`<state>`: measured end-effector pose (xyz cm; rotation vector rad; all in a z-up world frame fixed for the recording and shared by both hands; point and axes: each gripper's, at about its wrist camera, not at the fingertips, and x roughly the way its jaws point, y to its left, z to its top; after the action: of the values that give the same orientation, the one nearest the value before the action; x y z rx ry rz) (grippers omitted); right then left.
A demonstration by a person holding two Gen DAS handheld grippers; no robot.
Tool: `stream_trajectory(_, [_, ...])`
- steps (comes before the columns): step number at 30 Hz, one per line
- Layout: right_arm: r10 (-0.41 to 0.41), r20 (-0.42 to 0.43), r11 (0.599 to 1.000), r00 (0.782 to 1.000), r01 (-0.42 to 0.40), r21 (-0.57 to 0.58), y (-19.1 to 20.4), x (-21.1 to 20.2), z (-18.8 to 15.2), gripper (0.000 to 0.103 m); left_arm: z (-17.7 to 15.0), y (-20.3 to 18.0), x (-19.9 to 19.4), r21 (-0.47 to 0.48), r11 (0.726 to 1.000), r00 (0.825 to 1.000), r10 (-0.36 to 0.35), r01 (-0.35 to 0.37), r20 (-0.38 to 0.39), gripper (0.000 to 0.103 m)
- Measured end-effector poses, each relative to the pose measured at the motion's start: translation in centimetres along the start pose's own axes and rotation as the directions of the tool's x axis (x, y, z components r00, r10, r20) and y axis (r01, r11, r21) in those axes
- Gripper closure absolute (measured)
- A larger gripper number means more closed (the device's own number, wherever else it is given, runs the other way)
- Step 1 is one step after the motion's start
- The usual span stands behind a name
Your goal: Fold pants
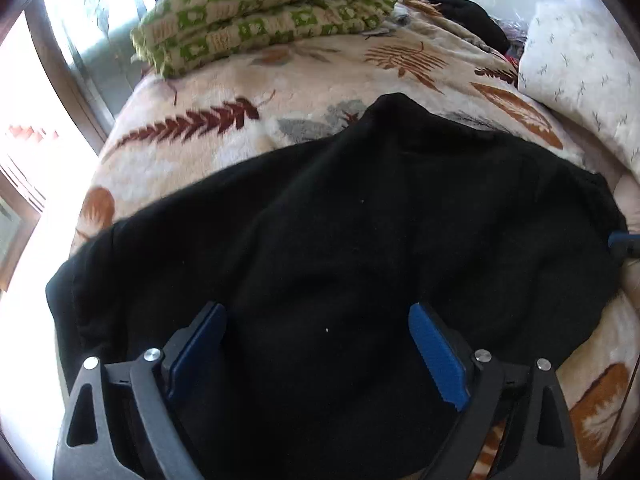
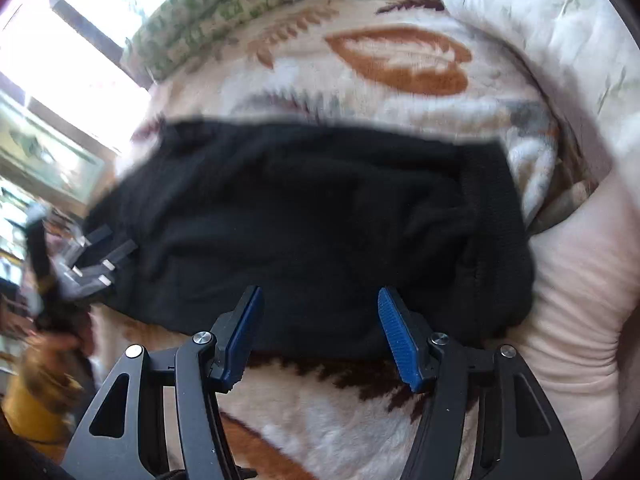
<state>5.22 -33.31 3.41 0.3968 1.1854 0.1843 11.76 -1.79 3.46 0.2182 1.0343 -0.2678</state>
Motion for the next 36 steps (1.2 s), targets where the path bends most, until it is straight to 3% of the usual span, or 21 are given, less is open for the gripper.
stream_trajectory(4, [-0.042,0.026,0.999,0.999,0.042,0.002,-0.4,-2.8,3.2,0.044,0.5,-0.6,-0.8,-0.006,1.0,0.999,-0.031,0.031,0.01,0.009])
stream_trajectory(9, [-0.169,-0.002,0.985,0.986,0.169,-0.034,-3.2,-4.0,5.8,0.044,1.4,-4.6,-2.2,0.068,0.992,0.992,-0.113,0.109,0.054,0.009])
stream_trajectory(12, [-0.191,-0.048,0.977,0.98,0.185,-0.106,-4.1,-3.1,6.0,0.055,2.1,-8.0,-2.5,0.13,0.976,0.982,-0.183,0.175,0.051,0.009])
stream_trajectory(15, [-0.271,-0.071,0.94,0.96,0.248,-0.236,-3.3,-1.4,6.2,0.058,2.9,-12.1,-2.1,0.207,0.959,0.977,-0.207,0.194,0.044,0.009])
stream_trajectory(18, [-0.358,-0.102,0.906,0.928,0.319,-0.277,-3.8,0.4,6.4,0.06,3.7,-15.6,-1.6,0.261,0.939,0.97,-0.241,0.226,0.028,0.009])
stream_trajectory(22, [-0.344,-0.201,0.915,0.917,0.279,-0.293,-5.0,2.9,6.8,0.054,4.3,-17.6,-0.3,0.275,0.928,0.966,-0.259,0.251,-0.009,0.009])
stream_trajectory(25, [-0.299,-0.244,0.937,0.923,0.235,-0.257,-6.2,3.8,7.4,0.047,3.8,-18.1,1.8,0.263,0.933,0.969,-0.236,0.245,-0.068,0.009])
stream_trajectory(29, [-0.247,-0.248,0.952,0.937,0.186,-0.245,-7.1,3.8,7.4,0.046,3.4,-18.3,2.0,0.278,0.931,0.971,-0.236,0.237,-0.036,0.005])
stream_trajectory(32, [-0.194,-0.245,0.966,0.95,0.141,-0.219,-7.2,3.4,7.4,0.066,3.8,-18.5,1.9,0.269,0.935,0.973,-0.225,0.23,-0.053,0.005])
stream_trajectory(34, [-0.171,-0.234,0.971,0.957,0.123,-0.204,-7.2,2.8,7.4,0.079,4.0,-18.6,1.5,0.263,0.938,0.974,-0.22,0.227,-0.059,0.011])
stream_trajectory(36, [-0.155,-0.22,0.975,0.963,0.113,-0.191,-7.0,2.1,7.4,0.084,4.3,-18.4,0.8,0.246,0.939,0.97,-0.238,0.242,-0.046,0.018])
